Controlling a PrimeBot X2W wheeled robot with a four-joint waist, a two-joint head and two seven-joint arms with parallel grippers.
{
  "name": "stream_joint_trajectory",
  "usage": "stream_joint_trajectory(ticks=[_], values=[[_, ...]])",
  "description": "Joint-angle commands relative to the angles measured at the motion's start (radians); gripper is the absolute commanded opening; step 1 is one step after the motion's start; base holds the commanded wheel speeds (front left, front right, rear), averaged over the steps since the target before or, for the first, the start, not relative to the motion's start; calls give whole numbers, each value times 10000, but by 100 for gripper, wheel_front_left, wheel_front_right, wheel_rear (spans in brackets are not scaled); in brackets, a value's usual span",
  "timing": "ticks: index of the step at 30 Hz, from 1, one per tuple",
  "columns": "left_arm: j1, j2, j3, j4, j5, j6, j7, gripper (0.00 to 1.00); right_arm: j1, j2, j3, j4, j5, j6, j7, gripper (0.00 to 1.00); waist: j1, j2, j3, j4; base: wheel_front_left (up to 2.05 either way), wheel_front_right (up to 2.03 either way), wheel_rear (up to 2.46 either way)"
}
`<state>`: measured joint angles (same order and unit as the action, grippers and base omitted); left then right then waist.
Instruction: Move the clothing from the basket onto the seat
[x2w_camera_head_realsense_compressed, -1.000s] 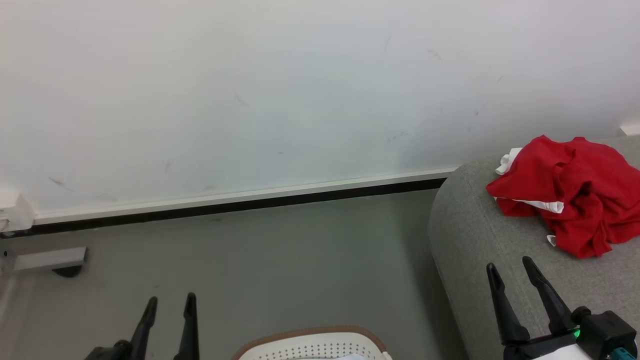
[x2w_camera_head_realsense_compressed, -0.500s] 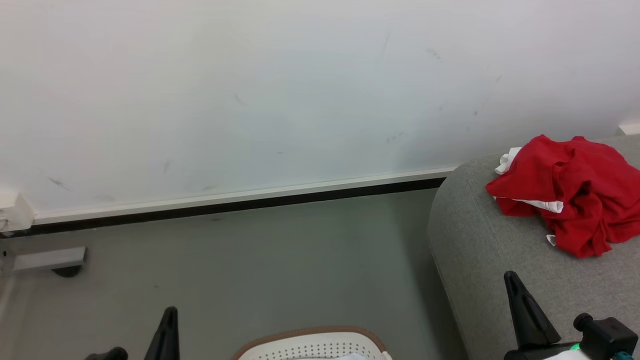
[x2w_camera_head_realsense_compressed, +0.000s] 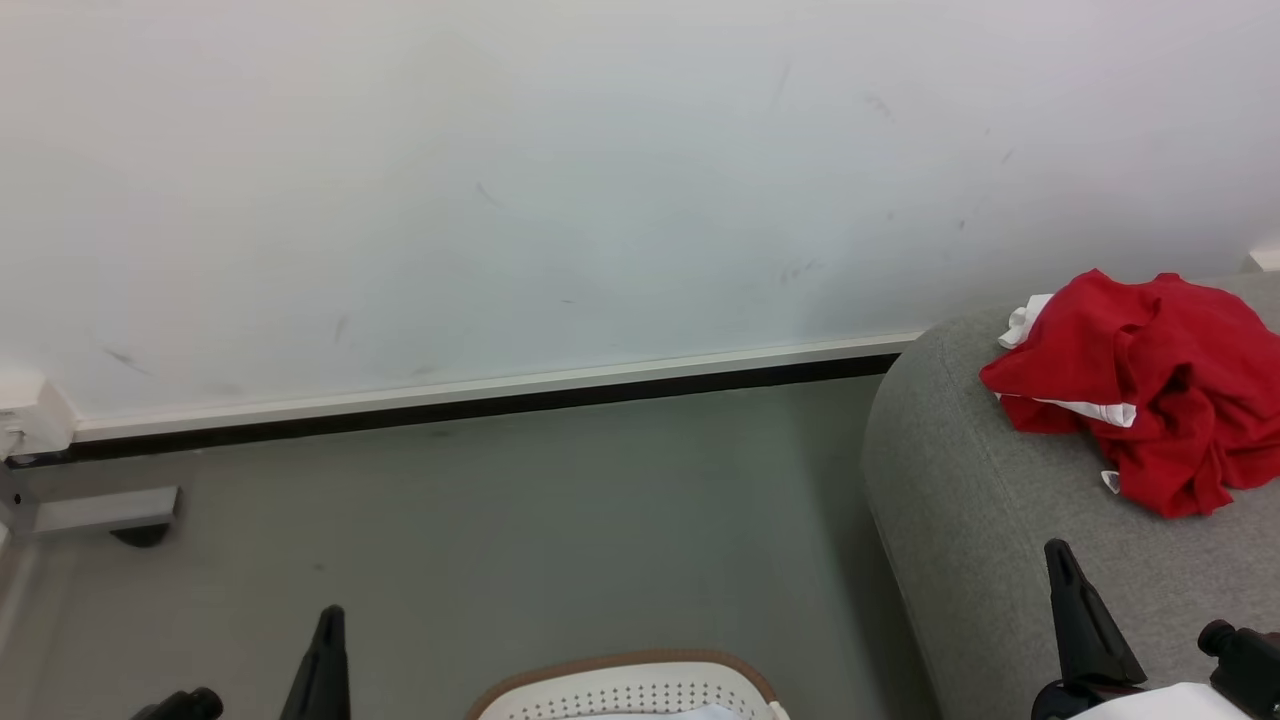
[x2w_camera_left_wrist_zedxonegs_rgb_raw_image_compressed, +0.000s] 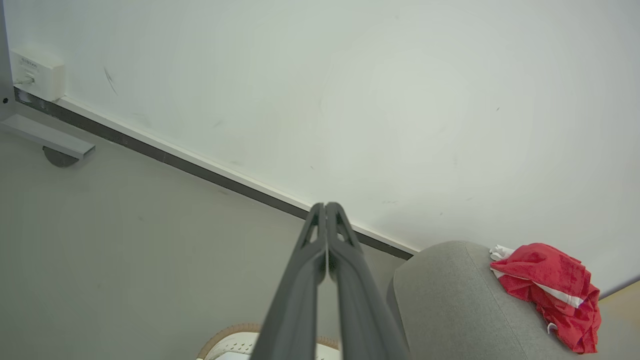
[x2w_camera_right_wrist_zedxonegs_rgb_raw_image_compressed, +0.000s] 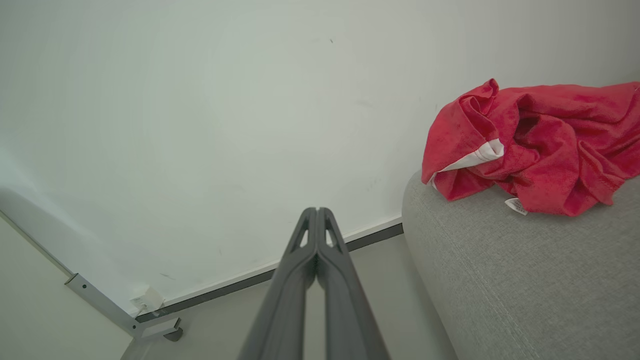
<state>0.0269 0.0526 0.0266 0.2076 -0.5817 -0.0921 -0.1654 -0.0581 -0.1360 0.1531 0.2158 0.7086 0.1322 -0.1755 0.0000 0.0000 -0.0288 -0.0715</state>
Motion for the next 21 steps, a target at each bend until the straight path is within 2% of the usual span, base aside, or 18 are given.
stream_joint_trajectory(ticks=[1, 21], values=[[-270, 47, 83, -114, -414, -46, 90, 0, -247, -32, -142, -108, 398, -5, 82, 0, 0, 0, 4, 10, 0, 0, 0], [-588, 34, 291, 5, -3053, -140, 802, 0, -348, 140, -727, -14, 2774, -8, 754, 0, 0, 0, 61, 140, 0, 0, 0]])
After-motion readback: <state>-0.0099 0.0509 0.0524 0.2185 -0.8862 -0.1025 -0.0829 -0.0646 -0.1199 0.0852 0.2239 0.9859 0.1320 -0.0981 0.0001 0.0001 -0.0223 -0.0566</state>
